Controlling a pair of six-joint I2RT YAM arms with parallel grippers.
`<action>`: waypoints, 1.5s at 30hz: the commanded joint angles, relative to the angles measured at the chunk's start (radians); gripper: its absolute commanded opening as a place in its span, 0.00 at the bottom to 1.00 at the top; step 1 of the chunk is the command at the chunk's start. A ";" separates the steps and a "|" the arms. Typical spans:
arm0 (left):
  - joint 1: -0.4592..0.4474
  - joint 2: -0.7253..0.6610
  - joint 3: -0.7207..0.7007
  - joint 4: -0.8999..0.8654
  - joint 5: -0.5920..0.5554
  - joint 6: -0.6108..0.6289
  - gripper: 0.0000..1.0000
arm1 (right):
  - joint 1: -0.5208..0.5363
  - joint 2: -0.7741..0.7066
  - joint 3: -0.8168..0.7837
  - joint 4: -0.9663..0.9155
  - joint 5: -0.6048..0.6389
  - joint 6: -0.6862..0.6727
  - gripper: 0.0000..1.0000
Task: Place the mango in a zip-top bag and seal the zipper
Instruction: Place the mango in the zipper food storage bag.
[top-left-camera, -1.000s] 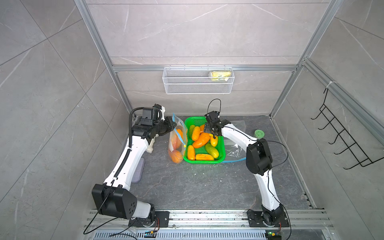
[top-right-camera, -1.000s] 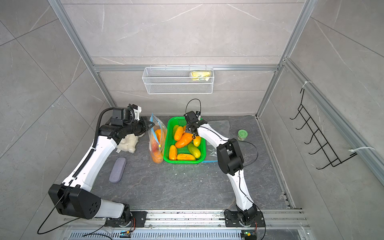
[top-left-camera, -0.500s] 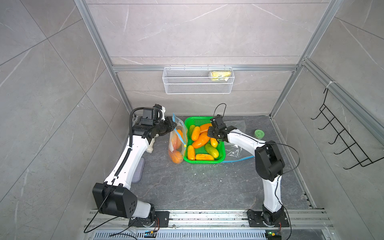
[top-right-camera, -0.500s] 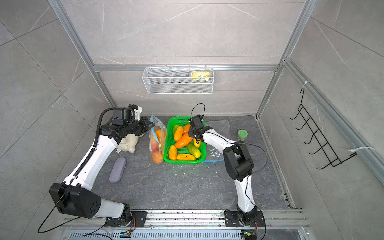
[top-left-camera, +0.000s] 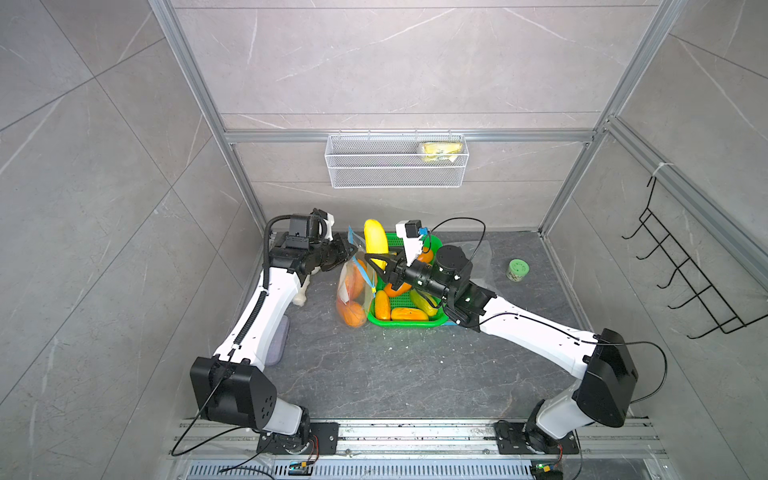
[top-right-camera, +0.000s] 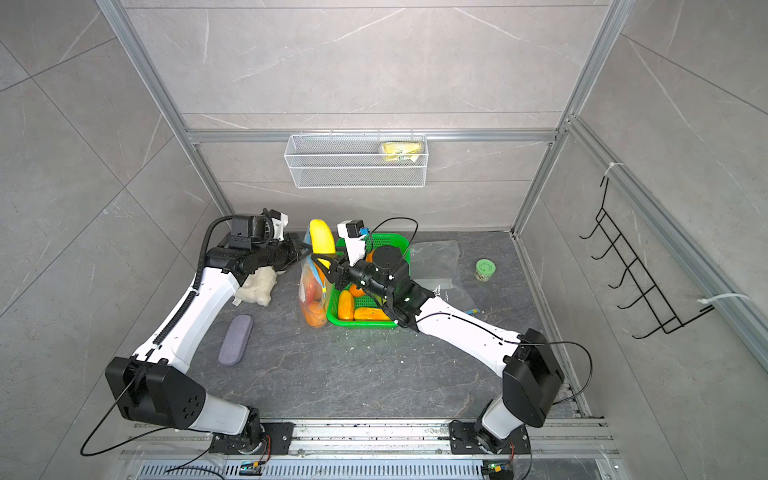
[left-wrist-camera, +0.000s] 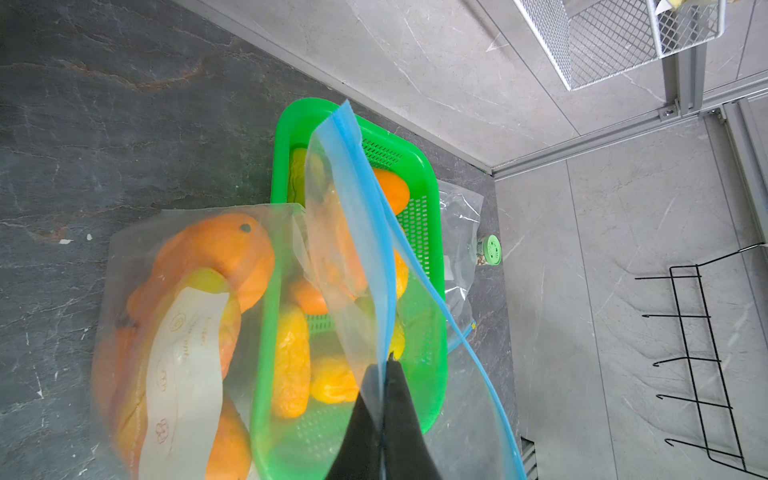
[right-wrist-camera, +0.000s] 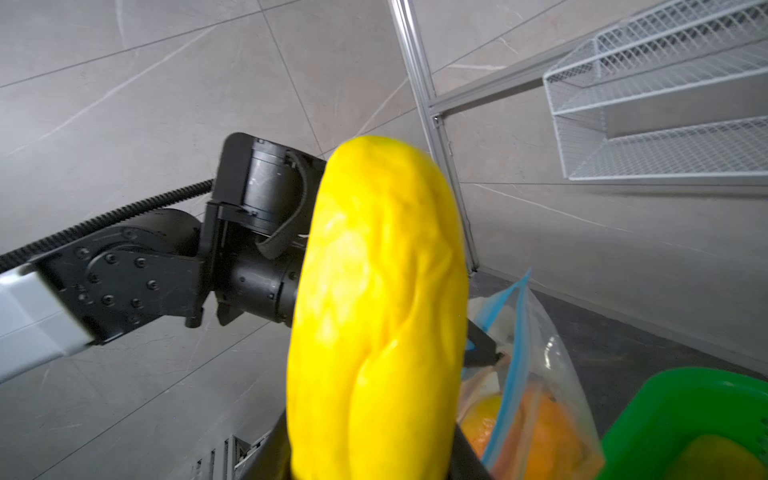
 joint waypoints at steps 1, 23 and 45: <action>0.005 -0.004 0.044 0.029 0.039 -0.006 0.00 | 0.005 0.061 0.040 0.023 -0.039 -0.040 0.27; 0.025 -0.070 0.004 0.078 0.069 -0.032 0.00 | 0.009 0.209 0.311 -0.593 0.255 -0.219 0.34; 0.027 -0.067 -0.008 0.075 0.053 -0.029 0.00 | 0.006 0.154 0.423 -0.794 0.200 -0.257 0.78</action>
